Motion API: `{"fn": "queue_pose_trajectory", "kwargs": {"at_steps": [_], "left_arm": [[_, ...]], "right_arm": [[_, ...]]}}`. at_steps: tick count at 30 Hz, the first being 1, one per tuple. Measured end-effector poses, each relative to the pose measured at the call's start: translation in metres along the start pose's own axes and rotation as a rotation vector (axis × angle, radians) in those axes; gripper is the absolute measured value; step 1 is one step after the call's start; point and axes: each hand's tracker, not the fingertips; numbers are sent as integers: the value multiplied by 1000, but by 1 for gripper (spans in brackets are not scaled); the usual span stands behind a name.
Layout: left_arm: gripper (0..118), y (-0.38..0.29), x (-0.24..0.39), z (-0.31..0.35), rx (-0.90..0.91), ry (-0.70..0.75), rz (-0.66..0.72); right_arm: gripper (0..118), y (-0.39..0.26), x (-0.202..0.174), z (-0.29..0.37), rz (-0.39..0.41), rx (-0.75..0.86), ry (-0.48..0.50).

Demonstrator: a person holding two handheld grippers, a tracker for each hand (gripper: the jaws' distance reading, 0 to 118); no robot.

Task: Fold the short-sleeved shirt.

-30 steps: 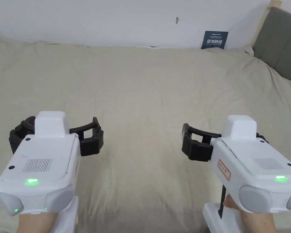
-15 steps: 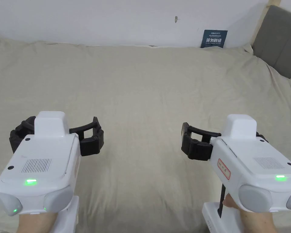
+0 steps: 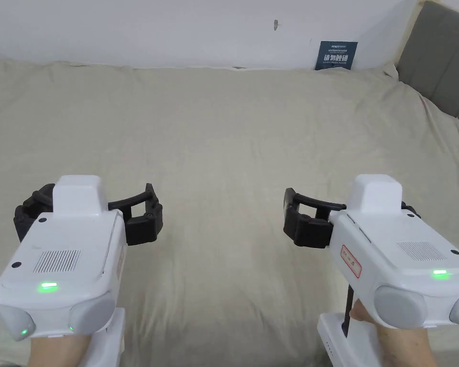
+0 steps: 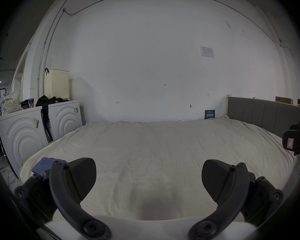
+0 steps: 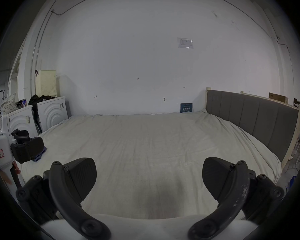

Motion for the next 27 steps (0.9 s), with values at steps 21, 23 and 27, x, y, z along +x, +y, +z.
{"fn": "queue_pose_trajectory", "kwargs": {"at_steps": [21,23,27], "left_arm": [[118,-3,2,1,-7,0,-6],[118,-3,2,1,-8,-1,-6],[118,-3,2,2,-9,3,-10]], "right_arm": [[118,0,0,-1,1,0,0],[118,0,0,-1,3,-1,-2],[118,0,0,-1,6,-3,0]]}}
